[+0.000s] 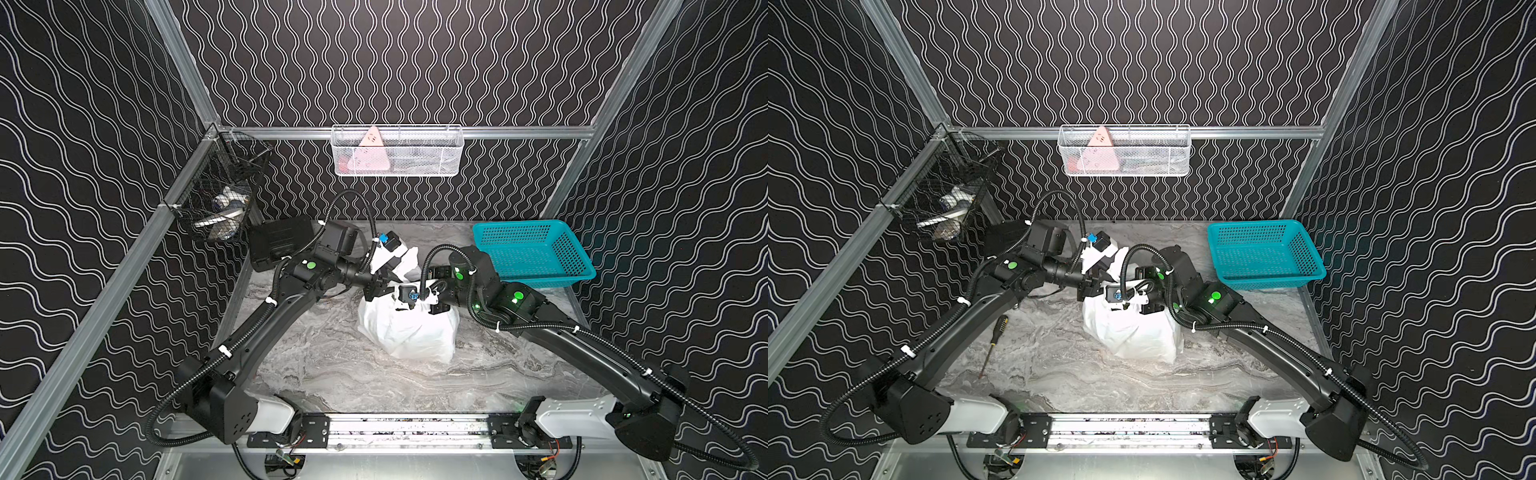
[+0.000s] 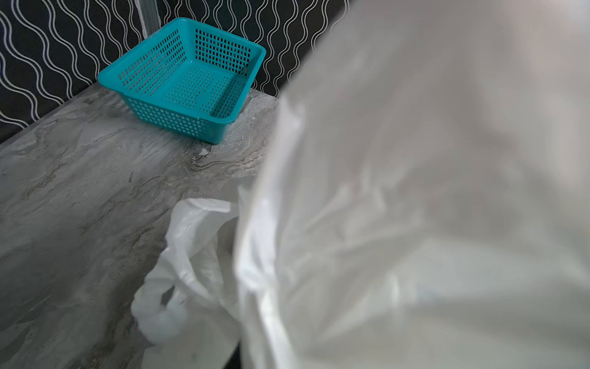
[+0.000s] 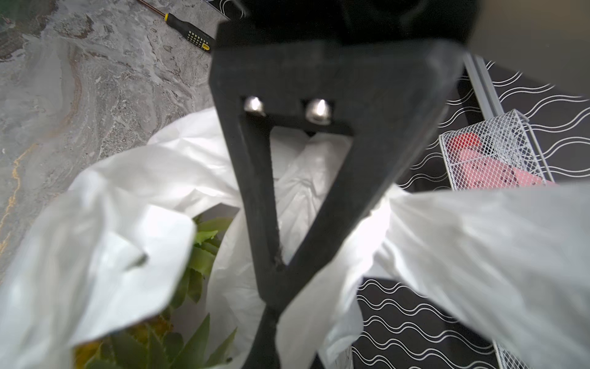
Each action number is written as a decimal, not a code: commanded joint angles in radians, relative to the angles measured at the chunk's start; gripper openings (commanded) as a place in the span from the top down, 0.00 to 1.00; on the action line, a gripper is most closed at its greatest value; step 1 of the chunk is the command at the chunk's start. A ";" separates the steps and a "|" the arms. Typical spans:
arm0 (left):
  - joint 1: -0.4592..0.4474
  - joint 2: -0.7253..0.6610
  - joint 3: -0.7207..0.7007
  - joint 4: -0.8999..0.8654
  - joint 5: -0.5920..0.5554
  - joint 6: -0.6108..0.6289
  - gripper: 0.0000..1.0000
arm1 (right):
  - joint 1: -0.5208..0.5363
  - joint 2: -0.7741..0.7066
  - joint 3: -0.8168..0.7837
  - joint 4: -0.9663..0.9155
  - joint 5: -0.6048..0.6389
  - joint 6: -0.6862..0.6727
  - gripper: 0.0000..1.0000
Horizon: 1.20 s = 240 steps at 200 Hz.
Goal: Place the pineapple into a plastic bag & tie a knot
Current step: Cross the plastic bag at the center of the board.
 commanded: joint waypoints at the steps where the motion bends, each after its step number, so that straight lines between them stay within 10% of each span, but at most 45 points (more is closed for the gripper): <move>1: 0.000 -0.001 0.006 -0.007 0.060 0.047 1.00 | 0.003 -0.006 0.006 0.069 -0.003 -0.004 1.00; 73: 0.004 -0.045 -0.029 0.079 0.069 0.001 1.00 | -0.217 -0.116 -0.015 0.158 0.000 0.345 0.69; 141: 0.005 -0.016 -0.030 0.144 0.082 -0.093 1.00 | -0.209 -0.213 -0.135 0.190 -0.302 0.378 0.14; 211: 0.006 -0.024 -0.045 0.183 0.128 -0.152 1.00 | -0.078 -0.131 -0.348 0.648 -0.043 0.356 0.20; 240: 0.006 -0.023 -0.035 0.140 0.126 -0.137 1.00 | -0.034 -0.119 -0.385 0.787 0.052 0.336 0.38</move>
